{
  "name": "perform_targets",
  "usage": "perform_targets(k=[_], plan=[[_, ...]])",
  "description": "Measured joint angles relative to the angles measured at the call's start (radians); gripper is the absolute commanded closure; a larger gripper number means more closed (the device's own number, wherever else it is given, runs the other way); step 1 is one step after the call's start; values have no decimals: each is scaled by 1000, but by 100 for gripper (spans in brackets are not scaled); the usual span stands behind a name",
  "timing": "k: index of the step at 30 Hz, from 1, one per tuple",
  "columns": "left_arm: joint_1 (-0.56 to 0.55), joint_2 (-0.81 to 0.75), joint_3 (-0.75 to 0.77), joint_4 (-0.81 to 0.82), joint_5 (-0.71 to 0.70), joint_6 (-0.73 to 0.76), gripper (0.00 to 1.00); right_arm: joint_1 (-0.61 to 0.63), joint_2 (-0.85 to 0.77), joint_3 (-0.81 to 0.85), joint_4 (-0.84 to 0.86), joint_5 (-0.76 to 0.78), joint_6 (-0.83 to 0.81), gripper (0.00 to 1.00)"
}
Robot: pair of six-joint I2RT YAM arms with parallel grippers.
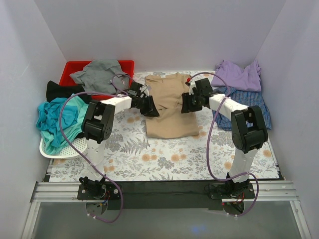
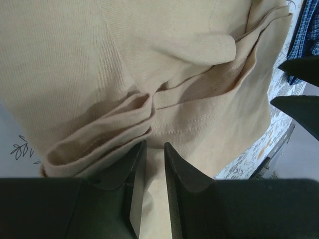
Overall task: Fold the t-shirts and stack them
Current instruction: Fold the tshirt
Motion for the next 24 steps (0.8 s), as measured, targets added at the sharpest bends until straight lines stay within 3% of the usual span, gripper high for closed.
perform_targets(k=[13, 24], plan=[[-1, 4, 80, -73, -149, 109, 81, 0, 87, -12, 23, 21, 27, 43], [0, 34, 143, -37, -316, 172, 82, 5, 81, -24, 45, 55, 54, 43]])
